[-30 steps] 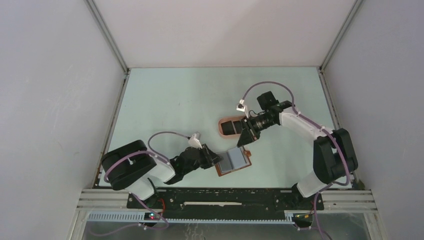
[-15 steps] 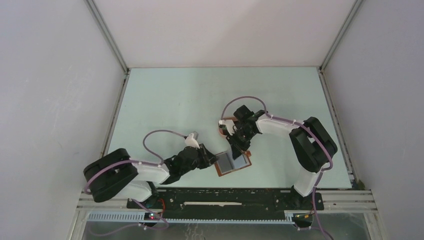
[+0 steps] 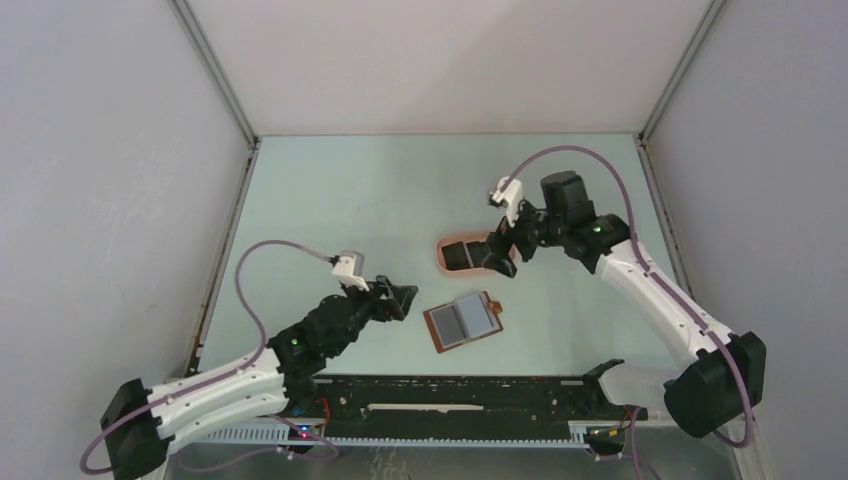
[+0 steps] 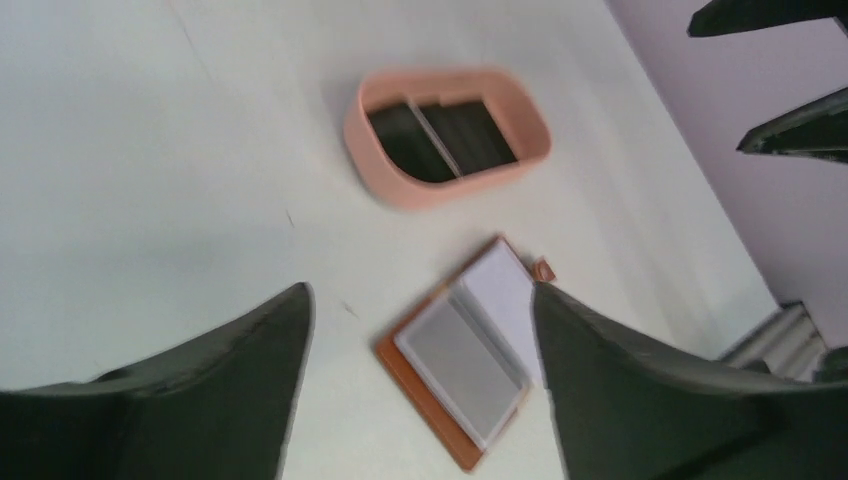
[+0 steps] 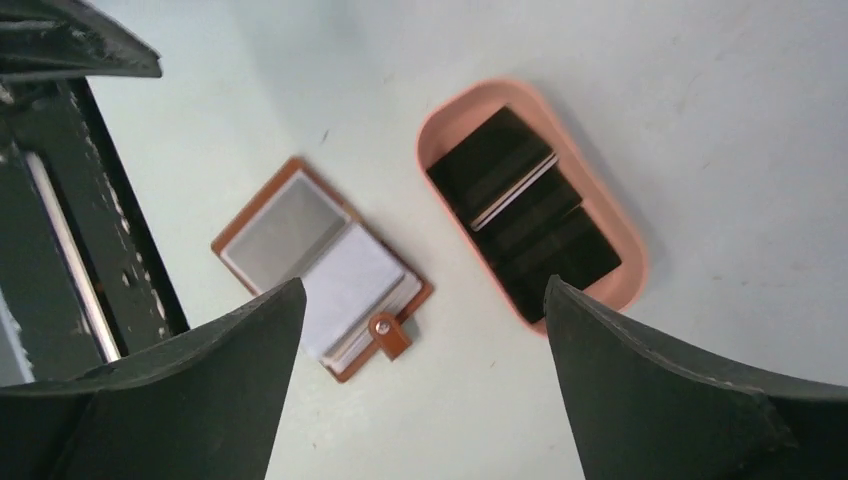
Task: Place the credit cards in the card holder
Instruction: Pick up the credit card from the storage box.
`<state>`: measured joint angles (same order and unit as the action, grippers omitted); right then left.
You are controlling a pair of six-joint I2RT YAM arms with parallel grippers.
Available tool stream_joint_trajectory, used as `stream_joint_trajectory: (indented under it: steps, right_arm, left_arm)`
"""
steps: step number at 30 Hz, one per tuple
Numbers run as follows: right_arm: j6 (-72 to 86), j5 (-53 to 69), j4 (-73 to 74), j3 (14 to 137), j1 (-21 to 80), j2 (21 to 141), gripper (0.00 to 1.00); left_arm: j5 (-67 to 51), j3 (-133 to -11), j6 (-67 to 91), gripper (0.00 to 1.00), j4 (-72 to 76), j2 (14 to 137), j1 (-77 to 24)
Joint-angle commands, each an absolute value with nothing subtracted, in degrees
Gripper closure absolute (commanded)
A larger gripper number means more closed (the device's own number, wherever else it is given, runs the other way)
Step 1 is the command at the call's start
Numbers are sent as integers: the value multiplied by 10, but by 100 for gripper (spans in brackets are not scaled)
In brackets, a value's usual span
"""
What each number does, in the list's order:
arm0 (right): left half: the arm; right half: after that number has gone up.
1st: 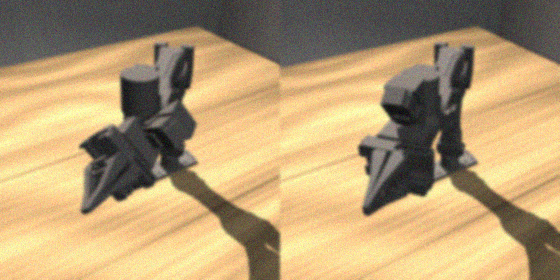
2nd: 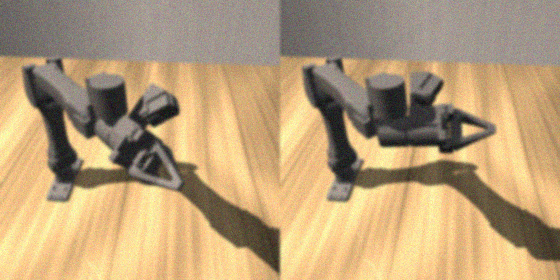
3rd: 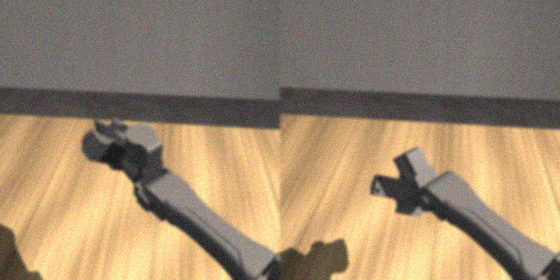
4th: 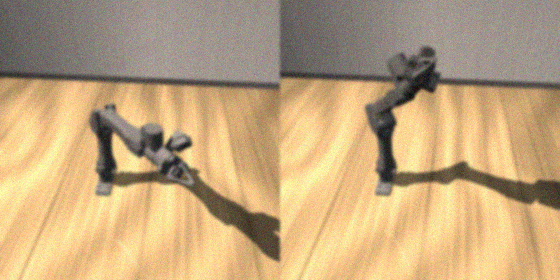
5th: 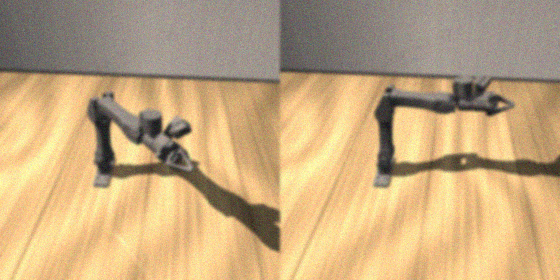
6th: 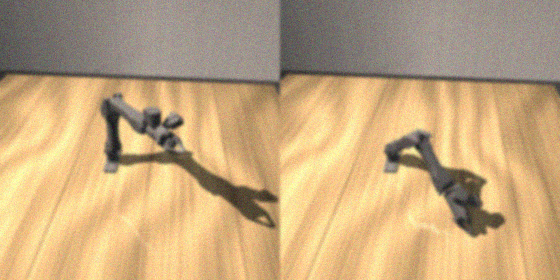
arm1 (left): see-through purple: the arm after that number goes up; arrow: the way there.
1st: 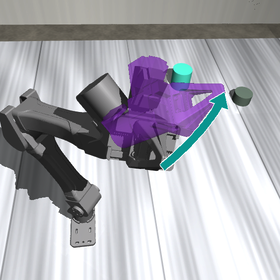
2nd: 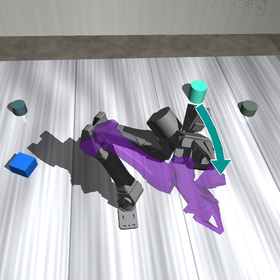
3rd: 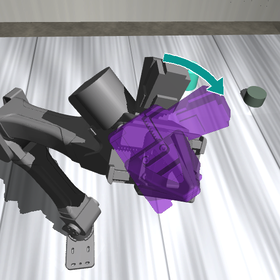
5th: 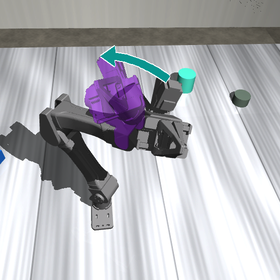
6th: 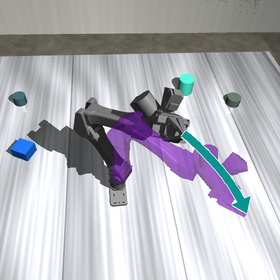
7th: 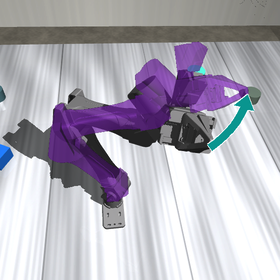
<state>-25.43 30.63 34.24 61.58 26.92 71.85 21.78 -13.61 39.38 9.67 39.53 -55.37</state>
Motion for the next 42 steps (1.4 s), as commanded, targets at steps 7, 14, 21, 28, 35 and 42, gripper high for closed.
stream_joint_trajectory:
  steps: [7,14,21,28,35,42]
  right_arm:
    - [-103,569,389,820,178,991,22]
    - [-27,468,357,849,193,1107,25]
    - [-4,385,352,868,220,1166,31]
    - [23,336,338,873,230,1194,31]
    - [48,304,278,826,237,1180,32]
    - [64,323,250,801,241,1182,32]
  left_arm:
    - [270,-151,179,0,186,328,-483]
    - [181,-159,230,0,234,407,-398]
    - [145,-158,260,0,296,481,-384]
    - [106,-147,293,4,397,559,-381]
    - [78,-185,341,12,430,667,-380]
    - [66,-227,401,28,453,786,-381]
